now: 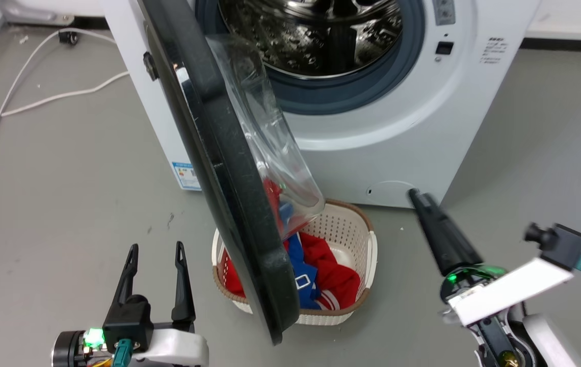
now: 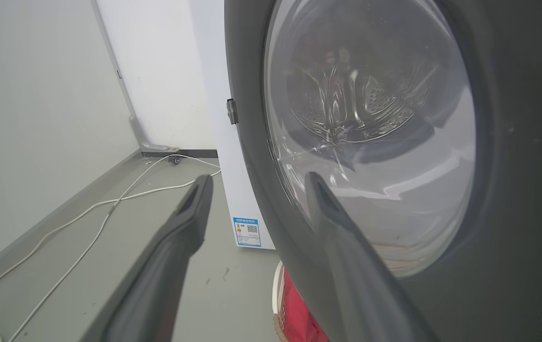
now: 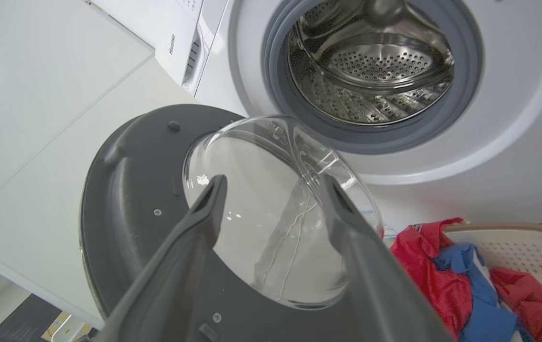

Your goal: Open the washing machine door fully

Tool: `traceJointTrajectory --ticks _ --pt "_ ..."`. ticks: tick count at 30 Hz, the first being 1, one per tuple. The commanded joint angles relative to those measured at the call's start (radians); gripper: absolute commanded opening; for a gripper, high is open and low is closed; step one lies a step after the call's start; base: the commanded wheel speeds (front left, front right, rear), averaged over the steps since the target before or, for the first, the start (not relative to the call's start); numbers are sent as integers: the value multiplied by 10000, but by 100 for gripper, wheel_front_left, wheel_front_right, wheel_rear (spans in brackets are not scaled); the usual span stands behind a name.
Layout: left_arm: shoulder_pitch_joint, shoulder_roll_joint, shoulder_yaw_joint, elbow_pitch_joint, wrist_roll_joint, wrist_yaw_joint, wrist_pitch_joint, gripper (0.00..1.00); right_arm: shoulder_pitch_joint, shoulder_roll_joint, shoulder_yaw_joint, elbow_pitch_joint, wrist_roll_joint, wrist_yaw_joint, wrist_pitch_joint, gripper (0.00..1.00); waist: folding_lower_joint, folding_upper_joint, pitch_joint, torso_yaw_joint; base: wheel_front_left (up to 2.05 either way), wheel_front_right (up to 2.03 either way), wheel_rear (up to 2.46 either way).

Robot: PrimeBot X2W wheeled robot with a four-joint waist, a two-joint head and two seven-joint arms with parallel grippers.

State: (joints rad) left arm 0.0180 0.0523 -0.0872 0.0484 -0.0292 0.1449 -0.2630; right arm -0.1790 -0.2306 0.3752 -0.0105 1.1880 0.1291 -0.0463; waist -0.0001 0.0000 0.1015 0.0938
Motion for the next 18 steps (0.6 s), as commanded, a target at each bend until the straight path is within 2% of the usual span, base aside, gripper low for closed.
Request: traceJointTrajectory --ticks 1,3,6,12,14,18 --pt "154 46 48 -11 83 -16 -27 100 23 -145 -62 189 -523 29 -835 100 1 0 -278 -175 0 0 0" --pt "284 58 80 -9 86 -26 -27 100 -12 -286 -295 541 -1304 28 -1774 100 1 0 -435 -240 0 0 0" --pt "452 63 137 -48 107 -20 -27 100 72 -43 -1188 921 -2540 29 -2165 100 1 0 -585 -336 0 0 0" --pt "619 56 206 -136 128 4 -27 100 541 944 -3397 -254 -6514 28 -2181 100 1 0 -640 -516 0 0 0" --pt "650 55 219 -146 132 7 -27 100 726 1083 -3721 -747 -7955 28 -2184 100 1 0 -657 -569 0 0 0" --pt "686 51 248 -145 116 -3 -27 100 1290 1369 -3960 -1241 -9680 26 -2186 100 1 0 -703 -671 0 0 0"
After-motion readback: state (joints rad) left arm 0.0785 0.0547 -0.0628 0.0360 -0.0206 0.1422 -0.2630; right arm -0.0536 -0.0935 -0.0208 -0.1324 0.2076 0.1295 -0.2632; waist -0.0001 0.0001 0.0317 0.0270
